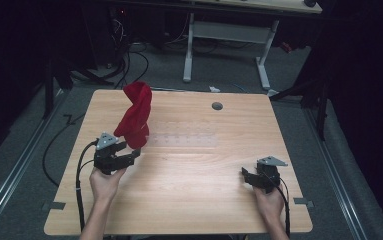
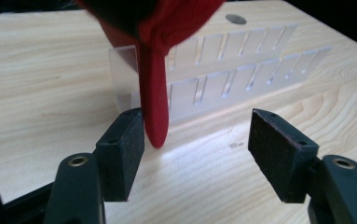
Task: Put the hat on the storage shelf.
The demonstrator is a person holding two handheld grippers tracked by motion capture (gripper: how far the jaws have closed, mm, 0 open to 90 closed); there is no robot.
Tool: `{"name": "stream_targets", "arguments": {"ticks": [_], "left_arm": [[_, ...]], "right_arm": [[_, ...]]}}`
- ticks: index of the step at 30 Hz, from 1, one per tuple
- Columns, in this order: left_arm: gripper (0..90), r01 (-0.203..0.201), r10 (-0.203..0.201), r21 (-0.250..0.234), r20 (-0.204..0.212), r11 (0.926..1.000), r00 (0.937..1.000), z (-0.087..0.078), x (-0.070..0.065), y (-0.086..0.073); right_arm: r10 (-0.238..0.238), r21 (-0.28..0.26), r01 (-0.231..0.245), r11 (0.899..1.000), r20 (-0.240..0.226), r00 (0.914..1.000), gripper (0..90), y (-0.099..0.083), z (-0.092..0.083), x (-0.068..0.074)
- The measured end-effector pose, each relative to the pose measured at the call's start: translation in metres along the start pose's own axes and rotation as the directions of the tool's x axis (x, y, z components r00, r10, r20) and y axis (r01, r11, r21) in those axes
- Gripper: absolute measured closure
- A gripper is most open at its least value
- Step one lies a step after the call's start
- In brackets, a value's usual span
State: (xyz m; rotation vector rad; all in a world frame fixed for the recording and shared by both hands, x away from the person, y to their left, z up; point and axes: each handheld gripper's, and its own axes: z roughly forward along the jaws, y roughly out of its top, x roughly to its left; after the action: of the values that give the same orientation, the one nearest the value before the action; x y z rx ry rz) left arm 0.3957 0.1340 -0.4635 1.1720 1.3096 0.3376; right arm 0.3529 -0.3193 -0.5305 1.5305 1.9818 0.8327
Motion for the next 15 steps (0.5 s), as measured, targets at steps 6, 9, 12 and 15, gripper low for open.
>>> {"name": "stream_targets", "arguments": {"ticks": [6,9,12,15], "left_arm": [[36.4,-0.011,0.011,0.009,-0.003,0.9999,0.9999,-0.012,-0.001,-0.01],[36.4,0.005,-0.005,0.013,0.001,0.9999,1.0,-0.016,-0.002,-0.014],[36.3,0.016,-0.016,0.034,0.012,0.9993,0.9998,-0.02,-0.003,-0.021],[36.4,0.028,-0.029,0.045,0.022,0.9986,0.9993,-0.022,-0.003,-0.03]], "right_arm": [[0.0,0.0,0.0,1.0,0.0,1.0,32.9,0.0,0.0,0.0],[0.0,0.0,0.0,1.0,0.0,1.0,32.9,0.0,0.0,0.0],[0.0,0.0,0.0,1.0,0.0,1.0,32.9,0.0,0.0,0.0],[0.0,0.0,0.0,1.0,0.0,1.0,32.9,0.0,0.0,0.0]]}}
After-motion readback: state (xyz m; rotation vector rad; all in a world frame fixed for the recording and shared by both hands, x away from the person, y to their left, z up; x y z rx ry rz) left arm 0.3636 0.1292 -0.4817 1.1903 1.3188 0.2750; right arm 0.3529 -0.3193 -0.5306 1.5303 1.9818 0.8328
